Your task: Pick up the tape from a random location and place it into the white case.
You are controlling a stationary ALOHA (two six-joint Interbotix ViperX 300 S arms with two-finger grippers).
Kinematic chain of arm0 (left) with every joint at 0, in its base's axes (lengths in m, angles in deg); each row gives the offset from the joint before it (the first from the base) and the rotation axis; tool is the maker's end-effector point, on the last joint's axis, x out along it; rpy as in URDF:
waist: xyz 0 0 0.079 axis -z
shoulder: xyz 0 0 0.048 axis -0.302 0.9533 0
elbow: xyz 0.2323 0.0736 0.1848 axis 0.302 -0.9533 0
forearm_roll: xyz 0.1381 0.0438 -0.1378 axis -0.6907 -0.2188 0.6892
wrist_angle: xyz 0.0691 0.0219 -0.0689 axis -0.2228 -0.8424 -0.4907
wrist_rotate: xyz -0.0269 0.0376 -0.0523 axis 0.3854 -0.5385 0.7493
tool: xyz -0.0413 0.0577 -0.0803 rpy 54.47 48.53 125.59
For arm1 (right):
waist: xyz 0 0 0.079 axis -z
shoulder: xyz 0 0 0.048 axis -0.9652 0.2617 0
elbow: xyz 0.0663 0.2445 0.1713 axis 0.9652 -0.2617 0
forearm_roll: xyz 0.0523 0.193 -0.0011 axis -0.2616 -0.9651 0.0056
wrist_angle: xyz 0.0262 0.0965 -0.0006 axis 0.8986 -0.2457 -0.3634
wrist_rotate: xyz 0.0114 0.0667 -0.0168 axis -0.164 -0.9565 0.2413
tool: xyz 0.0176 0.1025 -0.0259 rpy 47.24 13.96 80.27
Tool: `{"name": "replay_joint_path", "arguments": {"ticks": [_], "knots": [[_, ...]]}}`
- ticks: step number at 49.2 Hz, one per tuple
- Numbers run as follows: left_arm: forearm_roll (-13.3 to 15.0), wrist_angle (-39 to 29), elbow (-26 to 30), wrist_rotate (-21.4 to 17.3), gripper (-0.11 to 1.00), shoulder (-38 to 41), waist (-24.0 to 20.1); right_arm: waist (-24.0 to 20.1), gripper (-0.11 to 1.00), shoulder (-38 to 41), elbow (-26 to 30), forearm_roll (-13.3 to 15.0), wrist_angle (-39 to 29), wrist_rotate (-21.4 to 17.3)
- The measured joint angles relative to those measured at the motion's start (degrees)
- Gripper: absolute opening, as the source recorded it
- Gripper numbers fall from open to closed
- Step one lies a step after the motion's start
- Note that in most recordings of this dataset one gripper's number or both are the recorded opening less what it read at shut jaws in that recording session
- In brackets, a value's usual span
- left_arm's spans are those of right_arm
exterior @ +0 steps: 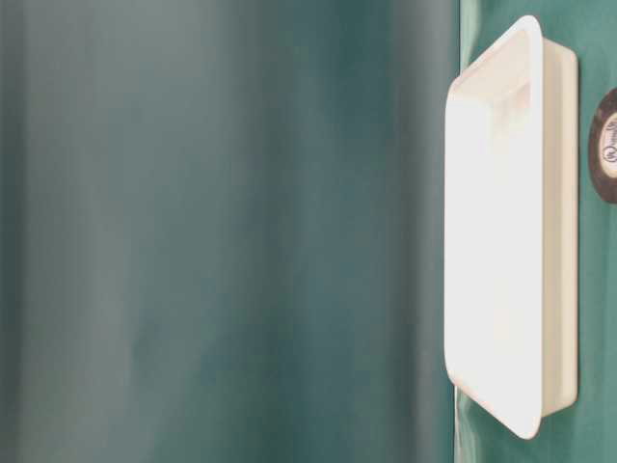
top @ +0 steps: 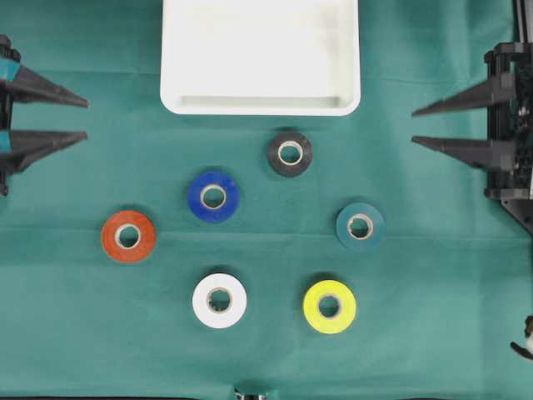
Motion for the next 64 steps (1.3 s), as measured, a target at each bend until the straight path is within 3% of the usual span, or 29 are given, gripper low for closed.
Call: {"name": "replay_joint_path", "arguments": {"ticks": [3, 7, 43, 64], "knots": [[0.1, -0.4, 0.0, 0.0, 0.91, 0.0, 0.0, 0.0, 0.8, 0.2, 0.0, 0.0, -0.2, 0.0], [0.1, -0.7, 0.0, -0.1, 0.99, 0.0, 0.0, 0.1, 0.91, 0.6, 0.0, 0.1, -0.8, 0.0], [0.1, 0.2, 0.5, -0.2, 0.99, 1.1, 0.0, 0.1, 0.9, 1.2, 1.0, 0.0, -2.7, 0.0], [0.1, 5.9, 9.1, -0.3, 0.99, 17.0, 0.0, 0.0, 0.9, 1.2, 1.0, 0.0, -2.8, 0.0]]}}
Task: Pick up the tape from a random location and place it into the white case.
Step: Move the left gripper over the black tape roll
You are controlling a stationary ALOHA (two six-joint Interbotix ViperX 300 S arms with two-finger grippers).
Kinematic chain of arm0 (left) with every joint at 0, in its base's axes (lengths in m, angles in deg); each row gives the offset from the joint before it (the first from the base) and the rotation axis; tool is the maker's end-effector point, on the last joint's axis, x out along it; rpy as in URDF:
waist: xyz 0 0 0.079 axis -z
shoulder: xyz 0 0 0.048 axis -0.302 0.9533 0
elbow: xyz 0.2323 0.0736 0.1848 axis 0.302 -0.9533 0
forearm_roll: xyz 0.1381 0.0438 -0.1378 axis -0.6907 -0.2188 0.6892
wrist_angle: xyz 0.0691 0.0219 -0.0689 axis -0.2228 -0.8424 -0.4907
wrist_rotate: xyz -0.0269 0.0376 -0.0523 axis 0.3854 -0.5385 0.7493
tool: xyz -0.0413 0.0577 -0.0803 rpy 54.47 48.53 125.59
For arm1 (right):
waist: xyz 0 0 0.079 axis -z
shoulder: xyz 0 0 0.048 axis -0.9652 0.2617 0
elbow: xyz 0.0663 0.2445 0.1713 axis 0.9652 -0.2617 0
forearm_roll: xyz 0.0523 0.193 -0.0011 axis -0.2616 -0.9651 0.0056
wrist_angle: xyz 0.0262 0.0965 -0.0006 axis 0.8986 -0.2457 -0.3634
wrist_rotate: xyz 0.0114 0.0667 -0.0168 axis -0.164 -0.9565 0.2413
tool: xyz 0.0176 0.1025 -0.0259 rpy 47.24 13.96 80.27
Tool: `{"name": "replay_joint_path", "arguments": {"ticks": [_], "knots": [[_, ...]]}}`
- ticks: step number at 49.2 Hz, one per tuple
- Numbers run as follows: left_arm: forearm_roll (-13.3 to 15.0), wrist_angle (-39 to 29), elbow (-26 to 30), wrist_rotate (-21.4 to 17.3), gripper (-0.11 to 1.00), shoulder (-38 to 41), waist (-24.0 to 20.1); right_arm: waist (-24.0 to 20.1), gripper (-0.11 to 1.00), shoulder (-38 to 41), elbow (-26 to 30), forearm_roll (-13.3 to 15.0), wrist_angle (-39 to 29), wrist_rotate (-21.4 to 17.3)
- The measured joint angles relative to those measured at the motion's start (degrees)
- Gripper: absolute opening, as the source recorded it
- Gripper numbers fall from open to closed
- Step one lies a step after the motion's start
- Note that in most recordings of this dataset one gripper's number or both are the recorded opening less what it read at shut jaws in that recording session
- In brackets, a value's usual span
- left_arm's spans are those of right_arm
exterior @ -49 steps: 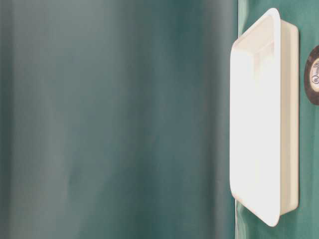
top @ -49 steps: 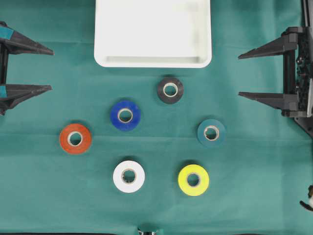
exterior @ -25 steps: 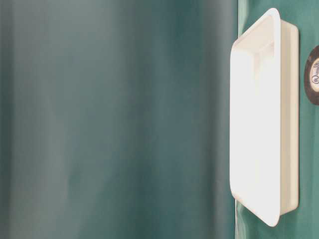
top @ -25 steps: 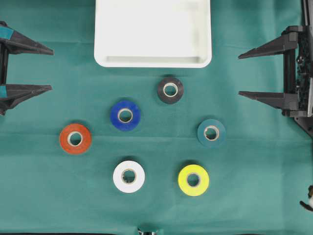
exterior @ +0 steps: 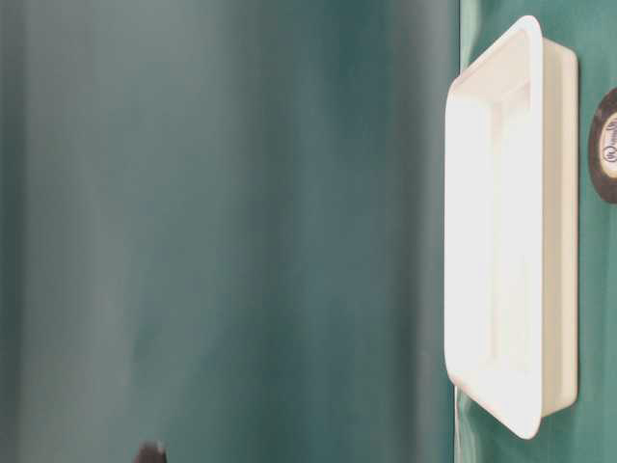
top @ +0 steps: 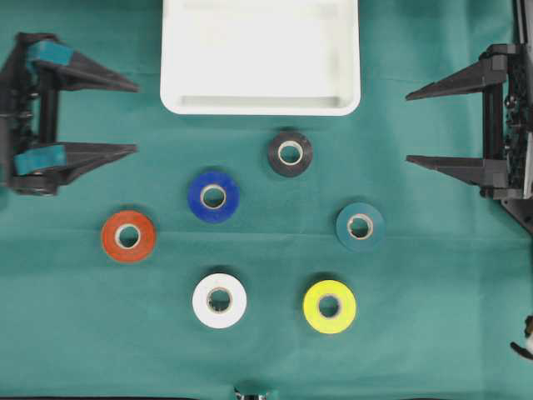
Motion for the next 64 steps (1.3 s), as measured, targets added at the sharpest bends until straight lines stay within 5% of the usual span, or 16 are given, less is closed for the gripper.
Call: {"name": "replay_joint_path", "arguments": {"ticks": [29, 64], "knots": [[0.0, 3.3, 16.2, -0.3, 0.99, 20.6, 0.0, 0.1, 0.9, 0.0, 0.0, 0.0, -0.1, 0.0], [-0.1, -1.2, 26.3, -0.5, 0.99, 31.1, -1.3, 0.1, 0.89, 0.3, 0.0, 0.0, -0.1, 0.0]]}}
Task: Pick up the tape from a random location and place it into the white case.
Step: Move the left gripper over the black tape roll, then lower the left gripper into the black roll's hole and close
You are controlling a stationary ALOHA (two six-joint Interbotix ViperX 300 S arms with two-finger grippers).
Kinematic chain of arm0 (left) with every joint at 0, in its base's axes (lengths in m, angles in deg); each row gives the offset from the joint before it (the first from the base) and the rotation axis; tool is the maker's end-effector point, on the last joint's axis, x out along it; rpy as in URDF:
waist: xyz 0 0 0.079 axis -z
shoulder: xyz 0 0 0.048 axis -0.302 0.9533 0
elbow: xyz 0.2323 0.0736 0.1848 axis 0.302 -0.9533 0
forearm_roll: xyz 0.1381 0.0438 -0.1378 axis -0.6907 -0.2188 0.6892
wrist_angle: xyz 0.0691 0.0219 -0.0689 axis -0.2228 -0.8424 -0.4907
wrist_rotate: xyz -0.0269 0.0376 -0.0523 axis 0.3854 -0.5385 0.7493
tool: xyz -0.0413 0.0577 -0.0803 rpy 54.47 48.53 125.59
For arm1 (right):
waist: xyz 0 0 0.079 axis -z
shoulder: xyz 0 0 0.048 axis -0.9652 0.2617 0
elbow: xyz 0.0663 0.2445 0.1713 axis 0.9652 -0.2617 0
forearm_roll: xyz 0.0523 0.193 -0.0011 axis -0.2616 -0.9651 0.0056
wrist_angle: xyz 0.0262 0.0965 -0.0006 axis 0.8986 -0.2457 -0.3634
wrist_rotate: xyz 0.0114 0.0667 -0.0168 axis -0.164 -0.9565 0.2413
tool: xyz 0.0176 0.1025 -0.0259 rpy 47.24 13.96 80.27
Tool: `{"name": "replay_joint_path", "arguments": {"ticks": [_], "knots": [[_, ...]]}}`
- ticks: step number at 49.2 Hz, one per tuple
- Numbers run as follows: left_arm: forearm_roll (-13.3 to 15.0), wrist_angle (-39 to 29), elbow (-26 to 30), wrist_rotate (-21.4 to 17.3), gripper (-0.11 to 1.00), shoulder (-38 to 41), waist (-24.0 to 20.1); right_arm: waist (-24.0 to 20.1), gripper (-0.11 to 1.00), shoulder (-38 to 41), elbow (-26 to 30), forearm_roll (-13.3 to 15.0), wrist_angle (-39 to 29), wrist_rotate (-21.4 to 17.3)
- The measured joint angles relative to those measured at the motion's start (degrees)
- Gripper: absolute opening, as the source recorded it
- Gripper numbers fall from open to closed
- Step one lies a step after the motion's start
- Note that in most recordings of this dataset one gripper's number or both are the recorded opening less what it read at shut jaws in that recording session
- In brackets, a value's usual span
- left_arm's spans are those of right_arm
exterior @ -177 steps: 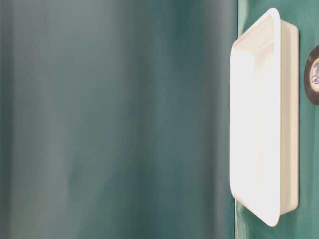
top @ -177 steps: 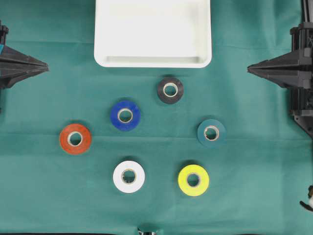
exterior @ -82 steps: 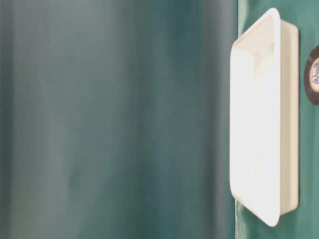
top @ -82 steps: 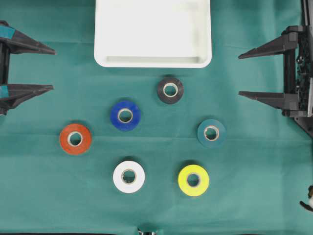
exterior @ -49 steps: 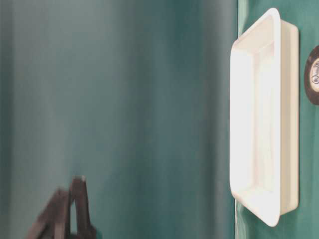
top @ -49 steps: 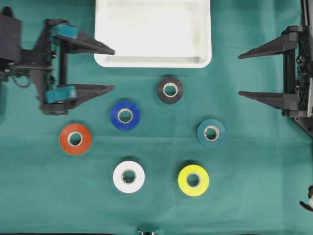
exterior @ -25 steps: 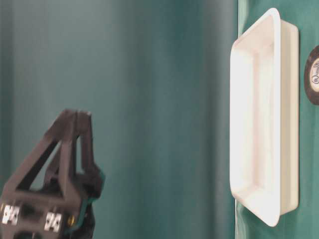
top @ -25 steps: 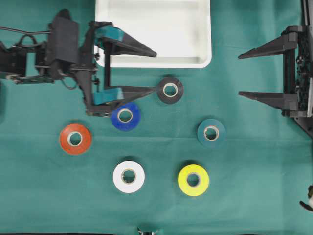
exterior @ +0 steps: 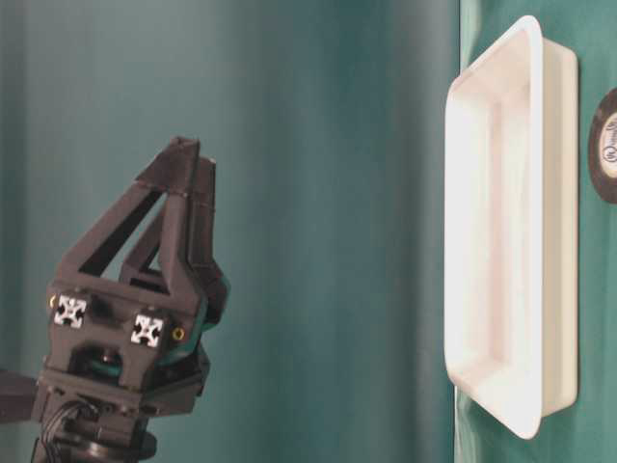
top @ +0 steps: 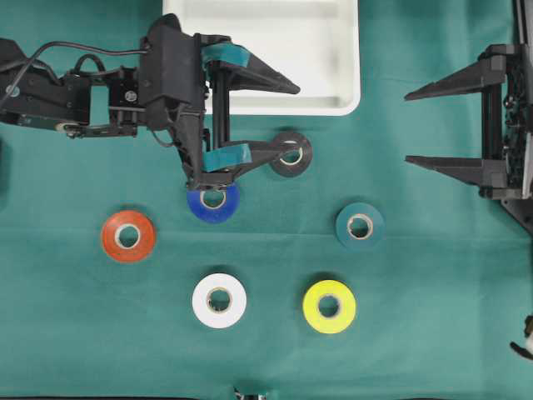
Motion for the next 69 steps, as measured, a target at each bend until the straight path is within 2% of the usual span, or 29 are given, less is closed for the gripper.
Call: {"name": "replay_joint_path", "arguments": {"ticks": [18, 25, 49, 69], "knots": [[0.1, -7.7, 3.4, 0.5, 0.98, 2.0, -0.3, 0.0, 0.89, 0.4, 0.0, 0.0, 0.0, 0.0], [0.1, -15.7, 7.1, 0.5, 0.98, 4.3, -0.4, 0.0, 0.89, 0.4, 0.0, 0.0, -0.4, 0.0], [0.1, -51.9, 25.8, 0.4, 0.98, 13.9, -1.4, 0.0, 0.89, 0.9, 0.0, 0.0, -1.3, 0.1], [0.1, -67.1, 36.9, 0.4, 0.98, 19.2, -1.4, 0.0, 0.89, 1.1, 0.0, 0.2, -1.8, 0.1]]}}
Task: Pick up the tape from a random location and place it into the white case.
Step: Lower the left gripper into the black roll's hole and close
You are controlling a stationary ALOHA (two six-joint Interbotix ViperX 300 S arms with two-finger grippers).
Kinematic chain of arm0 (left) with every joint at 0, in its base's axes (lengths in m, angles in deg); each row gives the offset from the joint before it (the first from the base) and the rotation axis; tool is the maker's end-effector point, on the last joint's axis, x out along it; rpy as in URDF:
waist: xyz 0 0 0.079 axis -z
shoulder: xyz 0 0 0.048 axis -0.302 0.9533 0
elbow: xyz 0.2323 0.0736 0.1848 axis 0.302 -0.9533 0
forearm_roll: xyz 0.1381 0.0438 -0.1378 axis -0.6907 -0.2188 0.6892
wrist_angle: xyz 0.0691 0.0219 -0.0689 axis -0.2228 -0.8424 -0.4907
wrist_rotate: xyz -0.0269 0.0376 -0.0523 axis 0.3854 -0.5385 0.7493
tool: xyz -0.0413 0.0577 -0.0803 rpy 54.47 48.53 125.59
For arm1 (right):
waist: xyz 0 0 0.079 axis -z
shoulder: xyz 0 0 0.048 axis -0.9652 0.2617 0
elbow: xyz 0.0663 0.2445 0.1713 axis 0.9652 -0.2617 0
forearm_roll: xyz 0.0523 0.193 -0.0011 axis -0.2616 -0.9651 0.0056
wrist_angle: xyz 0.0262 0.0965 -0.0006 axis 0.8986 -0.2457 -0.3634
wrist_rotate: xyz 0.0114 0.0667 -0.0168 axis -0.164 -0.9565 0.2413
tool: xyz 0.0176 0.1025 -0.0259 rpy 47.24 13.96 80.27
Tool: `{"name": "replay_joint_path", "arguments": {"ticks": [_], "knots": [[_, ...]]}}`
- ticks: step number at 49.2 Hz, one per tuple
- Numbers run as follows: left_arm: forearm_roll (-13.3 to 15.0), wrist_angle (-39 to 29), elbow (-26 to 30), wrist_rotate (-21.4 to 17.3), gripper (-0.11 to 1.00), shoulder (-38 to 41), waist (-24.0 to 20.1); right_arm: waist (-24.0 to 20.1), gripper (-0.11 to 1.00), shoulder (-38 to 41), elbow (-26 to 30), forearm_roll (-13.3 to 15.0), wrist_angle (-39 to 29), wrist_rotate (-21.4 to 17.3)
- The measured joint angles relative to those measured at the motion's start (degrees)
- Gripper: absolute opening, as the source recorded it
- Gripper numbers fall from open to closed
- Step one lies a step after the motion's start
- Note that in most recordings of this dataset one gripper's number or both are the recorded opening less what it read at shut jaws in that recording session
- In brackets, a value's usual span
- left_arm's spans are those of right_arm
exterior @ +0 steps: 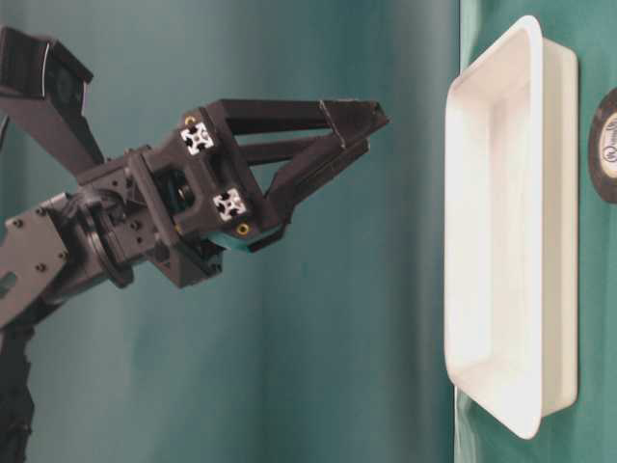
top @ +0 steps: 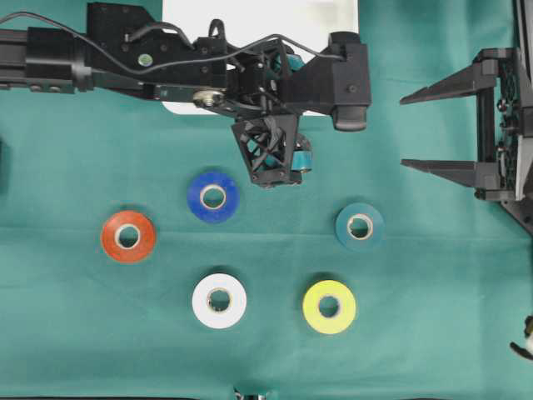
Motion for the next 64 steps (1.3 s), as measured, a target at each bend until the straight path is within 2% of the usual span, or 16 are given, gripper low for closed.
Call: {"name": "replay_joint_path", "arguments": {"ticks": [41, 46, 64], "knots": [[-0.1, -0.8, 1.0, 0.2, 0.98, 0.4, 0.3, 0.0, 0.89, 0.1, 0.0, 0.0, -0.4, 0.0], [-0.2, 0.5, 0.6, 0.2, 0.98, 0.4, 0.4, 0.0, 0.89, 0.1, 0.0, 0.0, -0.4, 0.0], [-0.2, 9.6, -6.0, 0.8, 0.98, 0.7, 0.4, 0.0, 0.89, 0.1, 0.0, 0.0, -0.4, 0.0]]}}
